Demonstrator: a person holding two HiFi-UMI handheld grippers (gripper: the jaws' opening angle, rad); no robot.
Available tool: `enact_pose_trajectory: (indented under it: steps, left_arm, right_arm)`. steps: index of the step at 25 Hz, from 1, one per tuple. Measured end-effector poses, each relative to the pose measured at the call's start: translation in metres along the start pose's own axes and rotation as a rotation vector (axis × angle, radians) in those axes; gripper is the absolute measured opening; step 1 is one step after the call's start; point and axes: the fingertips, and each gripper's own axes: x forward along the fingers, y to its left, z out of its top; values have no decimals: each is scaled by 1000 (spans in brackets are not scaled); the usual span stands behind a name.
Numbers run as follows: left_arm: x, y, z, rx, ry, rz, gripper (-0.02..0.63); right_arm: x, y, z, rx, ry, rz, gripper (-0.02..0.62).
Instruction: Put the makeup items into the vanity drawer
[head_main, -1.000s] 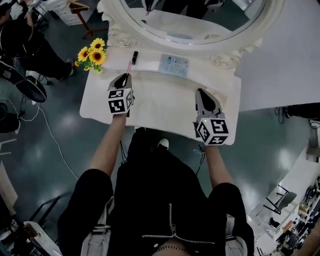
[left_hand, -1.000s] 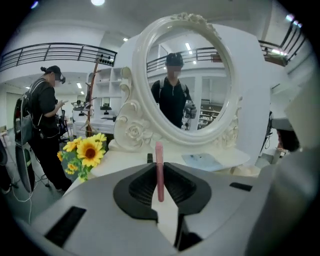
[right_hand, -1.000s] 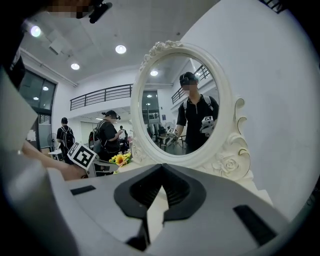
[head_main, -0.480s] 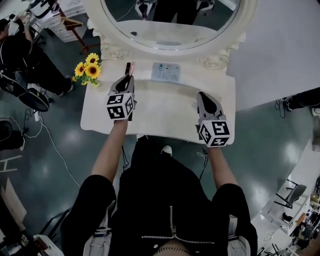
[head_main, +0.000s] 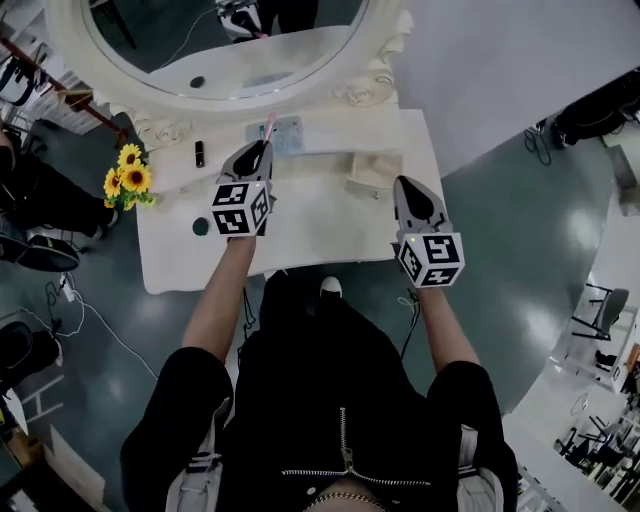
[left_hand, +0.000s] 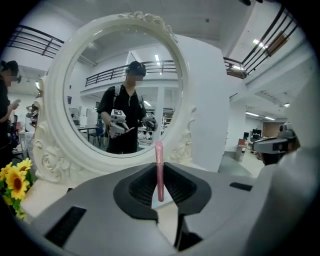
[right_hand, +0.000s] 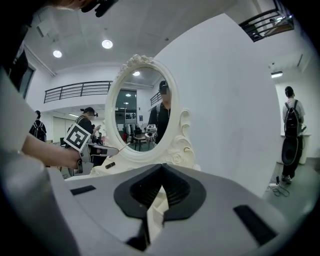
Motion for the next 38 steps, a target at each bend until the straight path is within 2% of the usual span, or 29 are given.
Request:
enact_pose_trajectory:
  steps: [9, 16, 23, 25, 31, 38]
  left_arm:
    - [54, -84, -8, 62, 43, -189, 57]
    - [82, -143, -30, 183, 121, -348, 57]
    - [104, -183, -65, 243, 220, -467, 57]
    - [109, -192, -78, 291, 253, -498, 57]
    - [123, -214, -114, 514, 385, -566, 57]
    - [145, -222, -146, 677, 531, -579, 57]
  right_arm:
    - [-45, -50, -26, 61, 27, -157, 6]
    - [-67, -65, -49, 108, 54, -227, 6]
    - [-78, -67, -73, 152, 86, -269, 6]
    - [-82, -67, -79, 162, 94, -280, 6]
    - [-100, -73, -96, 197, 111, -330, 6]
    - [-113, -80, -109, 224, 129, -370, 6]
